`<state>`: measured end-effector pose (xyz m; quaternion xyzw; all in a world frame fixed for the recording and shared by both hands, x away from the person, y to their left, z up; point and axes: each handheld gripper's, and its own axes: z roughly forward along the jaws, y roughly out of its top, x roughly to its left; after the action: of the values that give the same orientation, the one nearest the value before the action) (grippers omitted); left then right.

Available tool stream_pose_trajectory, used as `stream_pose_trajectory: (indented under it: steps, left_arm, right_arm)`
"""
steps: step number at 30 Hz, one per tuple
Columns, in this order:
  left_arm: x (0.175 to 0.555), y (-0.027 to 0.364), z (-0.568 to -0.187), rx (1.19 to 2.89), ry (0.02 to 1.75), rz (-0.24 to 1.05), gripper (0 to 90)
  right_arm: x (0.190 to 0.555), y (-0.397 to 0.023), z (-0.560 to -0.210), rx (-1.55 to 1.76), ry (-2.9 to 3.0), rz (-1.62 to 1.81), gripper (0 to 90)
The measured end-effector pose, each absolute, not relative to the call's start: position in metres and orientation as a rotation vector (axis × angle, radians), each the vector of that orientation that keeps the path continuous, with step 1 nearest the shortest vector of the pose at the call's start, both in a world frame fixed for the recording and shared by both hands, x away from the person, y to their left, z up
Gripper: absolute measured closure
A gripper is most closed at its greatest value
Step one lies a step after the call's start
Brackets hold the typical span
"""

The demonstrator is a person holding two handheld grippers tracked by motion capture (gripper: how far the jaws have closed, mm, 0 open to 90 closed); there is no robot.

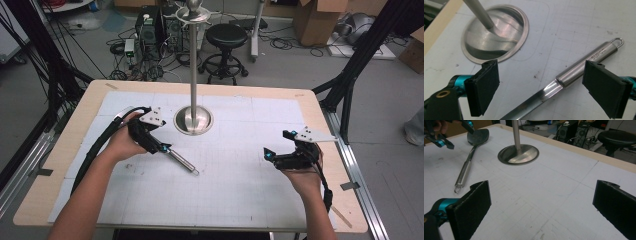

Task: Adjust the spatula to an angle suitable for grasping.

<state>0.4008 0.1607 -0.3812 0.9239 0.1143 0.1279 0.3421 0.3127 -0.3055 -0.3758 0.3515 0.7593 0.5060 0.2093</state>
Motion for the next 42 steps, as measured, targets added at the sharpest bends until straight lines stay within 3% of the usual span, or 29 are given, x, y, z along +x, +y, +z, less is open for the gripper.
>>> stream_pose_trajectory:
  steps: [17, 19, 21, 23, 27, 34, 42]
  left_arm:
    - [0.418, 0.147, -0.415, 2.661, 0.194, 0.21, 19.8]
    - [0.421, 0.147, -0.417, 2.676, 0.164, 0.146, 23.0]
    - [0.424, 0.148, -0.419, 2.719, 0.157, 0.083, 35.6]
    - [0.426, 0.148, -0.419, 2.716, 0.151, 0.058, 38.2]
    - [0.425, 0.147, -0.418, 2.721, 0.119, 0.056, 41.1]
    - [0.415, 0.14, -0.413, 2.768, 0.064, 0.04, 64.7]
    - [0.406, 0.137, -0.412, 2.79, 0.074, -0.014, 70.0]
  right_arm:
    - [0.312, -0.308, -0.378, 0.993, 2.109, 1.409, 0.6]
    - [0.312, -0.308, -0.378, 0.989, 2.114, 1.402, 0.6]
    - [0.312, -0.307, -0.379, 0.994, 2.116, 1.401, 0.6]
    - [0.312, -0.307, -0.38, 0.992, 2.118, 1.396, 0.6]
    - [0.312, -0.308, -0.379, 0.994, 2.112, 1.399, 0.6]
    - [0.312, -0.307, -0.38, 0.991, 2.117, 1.396, 0.6]
    - [0.311, -0.309, -0.378, 0.993, 2.105, 1.41, 0.6]
